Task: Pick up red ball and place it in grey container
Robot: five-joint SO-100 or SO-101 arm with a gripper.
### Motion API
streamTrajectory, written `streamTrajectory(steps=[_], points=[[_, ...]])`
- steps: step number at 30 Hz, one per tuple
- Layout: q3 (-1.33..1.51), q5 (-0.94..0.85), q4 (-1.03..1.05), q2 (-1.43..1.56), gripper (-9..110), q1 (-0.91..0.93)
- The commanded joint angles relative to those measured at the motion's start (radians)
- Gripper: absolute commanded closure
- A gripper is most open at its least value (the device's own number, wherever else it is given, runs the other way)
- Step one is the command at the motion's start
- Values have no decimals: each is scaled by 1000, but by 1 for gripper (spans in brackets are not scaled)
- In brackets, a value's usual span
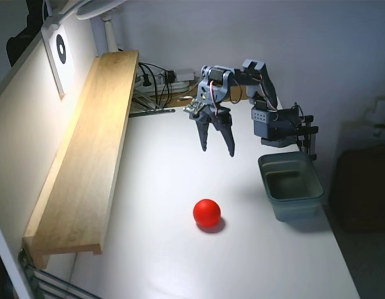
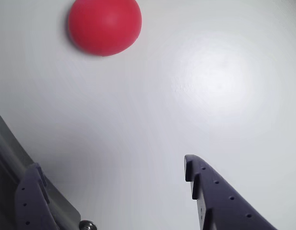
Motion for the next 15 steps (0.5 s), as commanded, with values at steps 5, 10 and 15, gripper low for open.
streamTrajectory(steps=[5, 10, 15], points=[[17, 2, -43, 48, 63, -22], [226, 2, -182, 118, 63, -22], [405, 2, -313, 166, 63, -22]])
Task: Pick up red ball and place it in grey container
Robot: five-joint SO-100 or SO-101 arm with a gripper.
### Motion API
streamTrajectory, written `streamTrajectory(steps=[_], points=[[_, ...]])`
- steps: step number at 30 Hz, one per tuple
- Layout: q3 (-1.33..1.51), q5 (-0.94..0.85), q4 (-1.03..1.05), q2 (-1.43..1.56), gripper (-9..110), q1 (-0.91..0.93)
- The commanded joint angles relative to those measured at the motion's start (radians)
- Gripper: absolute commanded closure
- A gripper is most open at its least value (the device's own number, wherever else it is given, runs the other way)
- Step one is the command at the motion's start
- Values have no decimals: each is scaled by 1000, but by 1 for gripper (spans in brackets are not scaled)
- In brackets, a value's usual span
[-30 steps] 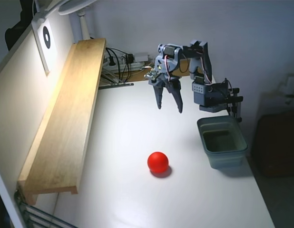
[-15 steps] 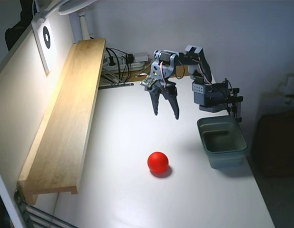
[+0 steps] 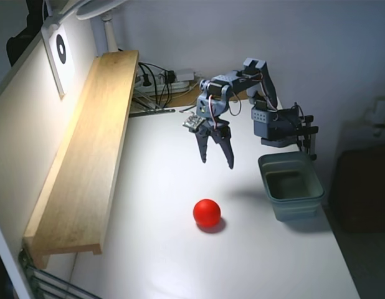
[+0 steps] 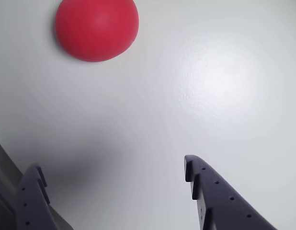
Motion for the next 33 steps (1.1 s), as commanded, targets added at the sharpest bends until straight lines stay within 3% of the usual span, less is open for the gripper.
streamTrajectory(steps=[1, 19, 33], points=[[86, 2, -79, 97, 63, -22], [401, 2, -354, 137, 63, -22], [423, 2, -376, 137, 63, -74]])
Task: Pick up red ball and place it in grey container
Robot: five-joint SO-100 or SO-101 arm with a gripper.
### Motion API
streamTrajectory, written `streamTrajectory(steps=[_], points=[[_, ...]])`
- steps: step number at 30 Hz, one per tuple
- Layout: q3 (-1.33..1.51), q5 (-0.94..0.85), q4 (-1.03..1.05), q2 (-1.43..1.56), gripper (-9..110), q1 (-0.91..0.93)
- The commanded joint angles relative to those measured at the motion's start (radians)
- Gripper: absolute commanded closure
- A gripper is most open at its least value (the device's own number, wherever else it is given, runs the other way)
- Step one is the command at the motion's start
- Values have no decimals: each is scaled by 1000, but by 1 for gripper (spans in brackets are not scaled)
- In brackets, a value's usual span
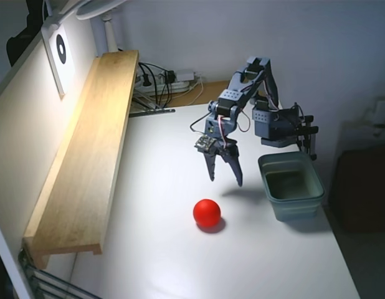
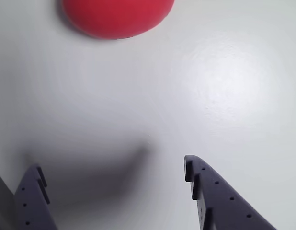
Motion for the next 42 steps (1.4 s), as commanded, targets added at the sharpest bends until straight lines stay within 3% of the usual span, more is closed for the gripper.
streamTrajectory(steps=[1, 15, 34, 42], points=[[-1, 2, -7, 75, 63, -25], [-1, 2, -32, 75, 63, -25], [-1, 2, -309, 75, 63, -25], [0, 2, -264, 75, 63, -25]])
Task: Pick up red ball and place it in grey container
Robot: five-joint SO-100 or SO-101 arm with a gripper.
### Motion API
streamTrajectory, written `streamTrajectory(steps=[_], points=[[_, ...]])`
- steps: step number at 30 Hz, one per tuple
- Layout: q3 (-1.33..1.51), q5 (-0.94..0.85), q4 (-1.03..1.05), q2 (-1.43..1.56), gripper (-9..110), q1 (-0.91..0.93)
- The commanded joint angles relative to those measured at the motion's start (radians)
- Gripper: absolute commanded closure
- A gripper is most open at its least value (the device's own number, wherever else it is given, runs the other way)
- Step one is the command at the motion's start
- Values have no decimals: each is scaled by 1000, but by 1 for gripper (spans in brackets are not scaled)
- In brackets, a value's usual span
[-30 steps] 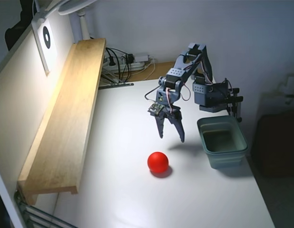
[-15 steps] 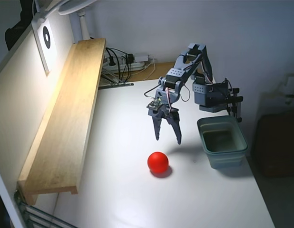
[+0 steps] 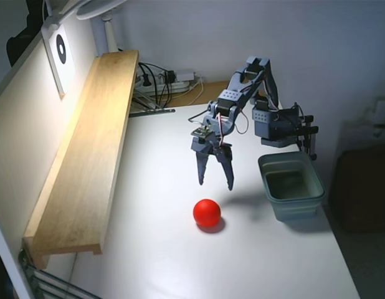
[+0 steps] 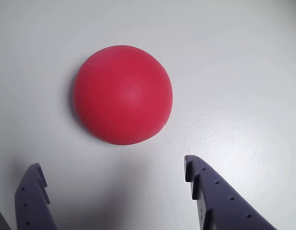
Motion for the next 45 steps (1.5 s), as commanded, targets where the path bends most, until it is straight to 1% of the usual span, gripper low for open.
streamTrajectory(steps=[1, 4, 7, 26, 31, 41, 42, 44, 45], points=[[2, 2, -103, 75, 63, -19], [27, 2, 2, 74, 63, -19], [57, 2, -71, 73, 63, -19], [153, 2, -177, 58, 63, -19], [153, 2, -237, 58, 63, -19], [153, 2, -270, 58, 63, -19], [152, 2, -202, 57, 63, -19], [136, 2, -301, 45, 63, -19], [115, 2, -286, 29, 63, -19]])
